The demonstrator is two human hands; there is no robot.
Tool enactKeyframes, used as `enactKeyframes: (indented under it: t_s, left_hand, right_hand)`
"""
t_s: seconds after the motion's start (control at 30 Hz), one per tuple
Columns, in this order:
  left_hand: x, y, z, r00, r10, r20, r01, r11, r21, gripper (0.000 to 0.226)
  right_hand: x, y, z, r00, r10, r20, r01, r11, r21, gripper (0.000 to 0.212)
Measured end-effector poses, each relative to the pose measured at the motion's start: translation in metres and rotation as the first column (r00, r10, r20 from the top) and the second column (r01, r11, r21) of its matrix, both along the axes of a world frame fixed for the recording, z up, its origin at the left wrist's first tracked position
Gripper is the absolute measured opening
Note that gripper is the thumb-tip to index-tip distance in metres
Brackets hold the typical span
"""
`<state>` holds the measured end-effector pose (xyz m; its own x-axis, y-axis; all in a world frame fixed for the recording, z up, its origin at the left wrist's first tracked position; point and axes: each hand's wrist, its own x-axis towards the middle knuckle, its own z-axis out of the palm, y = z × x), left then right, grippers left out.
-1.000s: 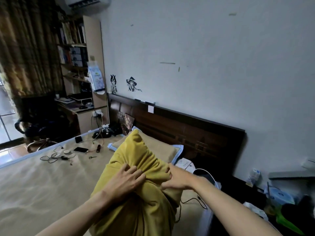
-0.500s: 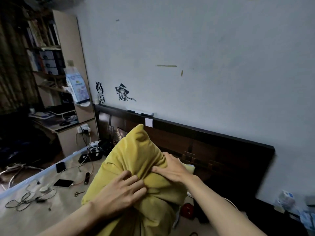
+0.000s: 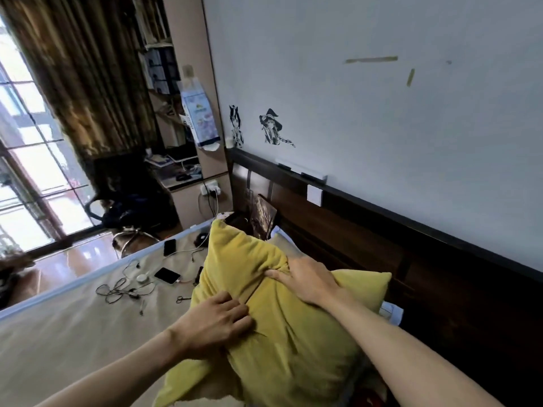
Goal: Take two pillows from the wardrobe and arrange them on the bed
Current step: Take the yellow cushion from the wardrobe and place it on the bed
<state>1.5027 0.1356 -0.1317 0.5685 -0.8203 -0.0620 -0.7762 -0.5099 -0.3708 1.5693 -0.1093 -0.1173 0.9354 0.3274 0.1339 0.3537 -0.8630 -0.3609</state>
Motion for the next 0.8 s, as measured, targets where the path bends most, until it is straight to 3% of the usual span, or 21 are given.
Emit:
enactKeyframes:
  t_s: [0.13, 0.27, 0.33, 0.43, 0.53, 0.63, 0.73, 0.8]
  left_hand:
    - [0.067, -0.048, -0.010, 0.999, 0.023, 0.026, -0.021, 0.998, -0.067, 0.022]
    - [0.134, -0.137, 0.003, 0.992, -0.010, 0.130, 0.038, 0.975, -0.218, 0.035]
    - [0.152, -0.183, 0.016, 0.984, -0.018, 0.180, 0.075, 0.947, -0.312, 0.052]
    - [0.170, -0.216, 0.042, 0.977, 0.192, 0.098, -0.127, 0.881, -0.455, 0.095]
    - [0.192, -0.217, 0.048, 0.955, 0.298, 0.016, -0.271, 0.888, -0.371, 0.112]
    - [0.216, -0.197, 0.035, 0.934, 0.350, -0.077, -0.358, 0.905, -0.230, 0.096]
    - [0.240, -0.170, 0.009, 0.938, 0.311, -0.150, -0.335, 0.926, -0.173, 0.053]
    - [0.268, -0.160, -0.002, 0.952, 0.265, -0.153, -0.290, 0.942, -0.171, 0.036]
  right_hand:
    - [0.040, -0.064, -0.002, 0.998, -0.061, -0.015, 0.062, 0.996, 0.064, 0.062]
    - [0.059, -0.117, -0.002, 0.988, -0.151, 0.044, 0.149, 0.988, 0.045, 0.056]
    - [0.067, -0.145, 0.005, 0.978, -0.202, 0.054, 0.202, 0.979, -0.009, 0.055]
    - [0.081, -0.169, 0.024, 0.978, -0.203, 0.049, 0.207, 0.972, -0.109, 0.058]
    - [0.097, -0.155, 0.034, 0.987, -0.111, 0.115, 0.136, 0.961, -0.242, 0.060]
    - [0.112, -0.125, 0.023, 0.986, -0.038, 0.162, 0.092, 0.938, -0.335, 0.060]
    - [0.125, -0.096, -0.003, 0.991, -0.062, 0.120, 0.102, 0.930, -0.354, 0.062]
    - [0.142, -0.085, -0.018, 0.988, -0.120, 0.097, 0.146, 0.935, -0.324, 0.062]
